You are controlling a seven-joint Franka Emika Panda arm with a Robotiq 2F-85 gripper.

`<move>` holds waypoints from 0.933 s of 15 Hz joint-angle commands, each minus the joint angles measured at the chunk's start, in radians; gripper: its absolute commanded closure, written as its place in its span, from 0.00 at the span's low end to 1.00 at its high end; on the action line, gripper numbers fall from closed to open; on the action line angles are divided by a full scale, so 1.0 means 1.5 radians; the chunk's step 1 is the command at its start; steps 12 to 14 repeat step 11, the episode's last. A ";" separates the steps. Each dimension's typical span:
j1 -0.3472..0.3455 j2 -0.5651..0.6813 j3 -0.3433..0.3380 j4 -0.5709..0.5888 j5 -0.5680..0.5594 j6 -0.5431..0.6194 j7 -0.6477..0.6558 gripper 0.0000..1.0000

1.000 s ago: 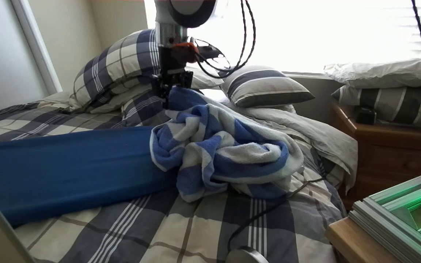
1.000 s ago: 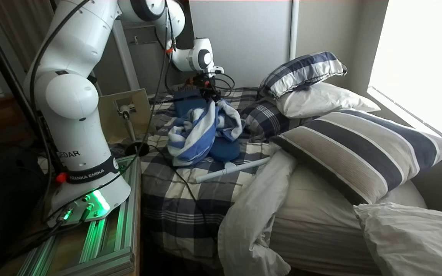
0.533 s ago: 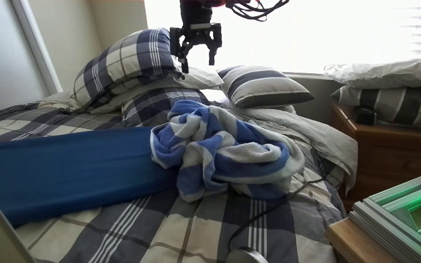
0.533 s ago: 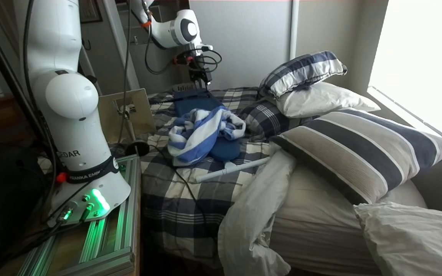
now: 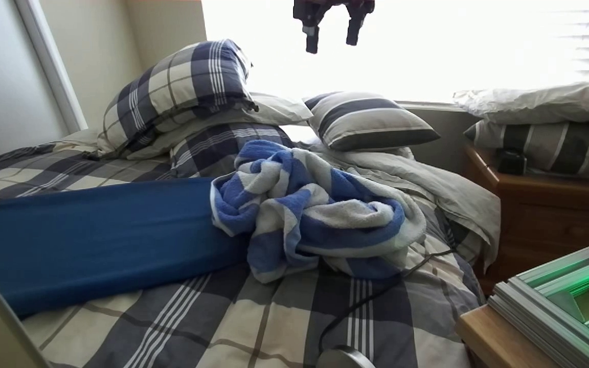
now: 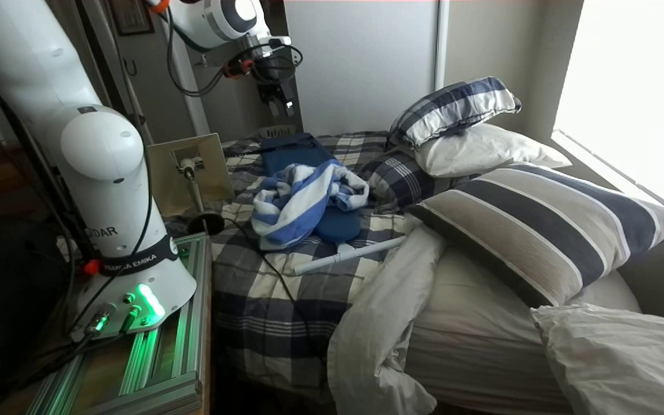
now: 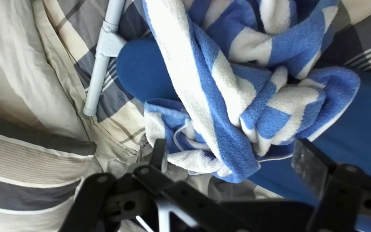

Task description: Move the towel to the left

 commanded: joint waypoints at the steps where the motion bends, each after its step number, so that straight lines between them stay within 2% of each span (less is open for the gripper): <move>1: -0.043 -0.025 0.043 -0.016 0.017 0.006 -0.017 0.00; 4: -0.053 -0.024 0.055 -0.014 0.015 0.002 -0.015 0.00; 14: -0.056 -0.006 0.054 -0.008 0.013 0.002 -0.014 0.00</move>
